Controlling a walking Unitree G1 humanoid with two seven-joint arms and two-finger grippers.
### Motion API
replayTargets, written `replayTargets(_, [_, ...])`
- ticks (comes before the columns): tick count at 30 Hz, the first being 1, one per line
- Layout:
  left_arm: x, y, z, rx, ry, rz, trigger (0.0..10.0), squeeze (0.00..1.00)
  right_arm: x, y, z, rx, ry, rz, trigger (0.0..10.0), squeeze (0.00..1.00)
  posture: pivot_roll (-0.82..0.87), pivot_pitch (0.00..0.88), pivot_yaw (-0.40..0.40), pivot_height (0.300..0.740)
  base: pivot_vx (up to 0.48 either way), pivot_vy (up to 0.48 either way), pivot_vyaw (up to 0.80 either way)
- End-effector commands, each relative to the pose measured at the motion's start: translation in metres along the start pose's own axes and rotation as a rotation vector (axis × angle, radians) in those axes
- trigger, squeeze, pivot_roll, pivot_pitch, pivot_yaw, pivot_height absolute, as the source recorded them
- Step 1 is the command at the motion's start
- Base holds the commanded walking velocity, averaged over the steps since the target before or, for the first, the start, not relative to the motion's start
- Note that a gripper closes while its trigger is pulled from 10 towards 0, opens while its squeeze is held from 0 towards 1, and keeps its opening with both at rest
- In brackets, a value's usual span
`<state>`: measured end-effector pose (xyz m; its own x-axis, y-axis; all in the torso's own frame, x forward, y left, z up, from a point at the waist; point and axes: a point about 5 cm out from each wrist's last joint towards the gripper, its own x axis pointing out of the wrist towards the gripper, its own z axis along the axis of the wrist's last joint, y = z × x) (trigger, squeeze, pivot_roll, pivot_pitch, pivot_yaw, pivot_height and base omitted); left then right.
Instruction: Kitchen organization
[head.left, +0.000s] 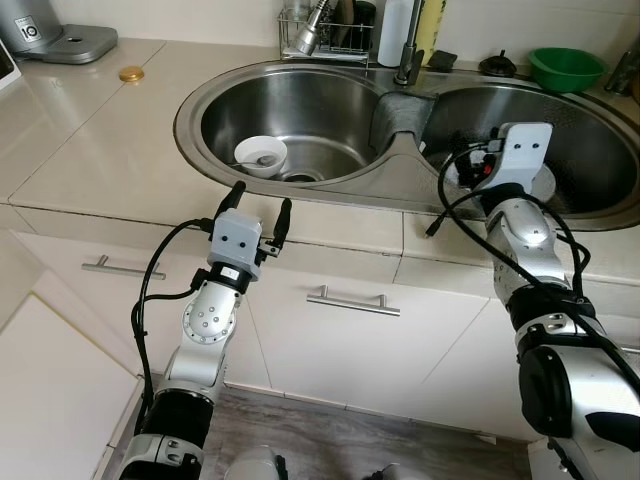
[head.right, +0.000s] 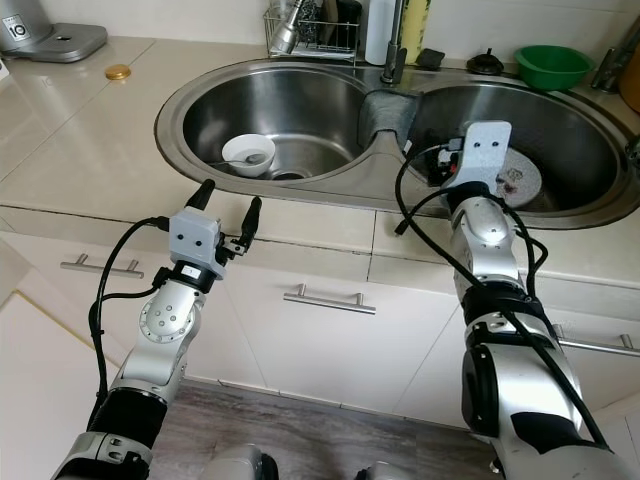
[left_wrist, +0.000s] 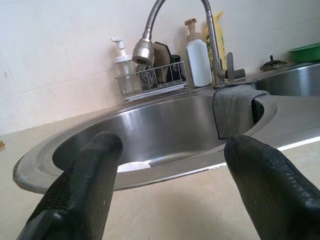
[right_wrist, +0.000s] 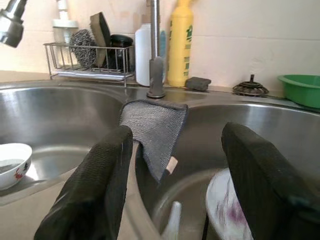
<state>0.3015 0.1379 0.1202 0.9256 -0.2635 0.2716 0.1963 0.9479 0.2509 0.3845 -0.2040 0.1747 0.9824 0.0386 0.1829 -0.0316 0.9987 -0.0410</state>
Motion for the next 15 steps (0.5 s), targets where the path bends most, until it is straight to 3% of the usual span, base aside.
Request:
replayTargets(1, [-0.001,-0.004,-0.001,0.003,0.008,-0.016,10.0,0.00,-0.001,0.002,0.001,-0.040,-0.017,0.015,10.0,1.00,0.08,0.000,-0.026,0.740,0.000,0.000,0.00])
replayTargets(7, [-0.001,-0.005,-0.001,-0.001,0.009,-0.021,10.0,0.00,-0.007,0.012,0.006,-0.138,-0.092,0.056,10.0,1.00,0.08,0.000,-0.028,0.740,0.000,0.000,0.00])
replayTargets(12, [-0.002,-0.005,0.000,-0.004,0.003,-0.023,10.0,0.00,-0.025,0.023,0.010,-0.255,-0.198,0.073,10.0,1.00,0.08,0.000,-0.034,0.740,0.000,0.000,0.00])
replayTargets(14, [-0.004,-0.005,0.001,-0.008,-0.003,-0.020,10.0,0.00,-0.047,0.031,0.014,-0.299,-0.288,0.095,10.0,0.00,0.08,0.000,-0.039,0.740,0.000,0.000,0.00])
replayTargets(15, [-0.004,-0.005,0.001,-0.008,-0.003,-0.020,10.0,0.00,-0.051,0.032,0.015,-0.302,-0.299,0.098,10.0,0.00,0.08,0.000,-0.039,0.740,0.000,0.000,0.00])
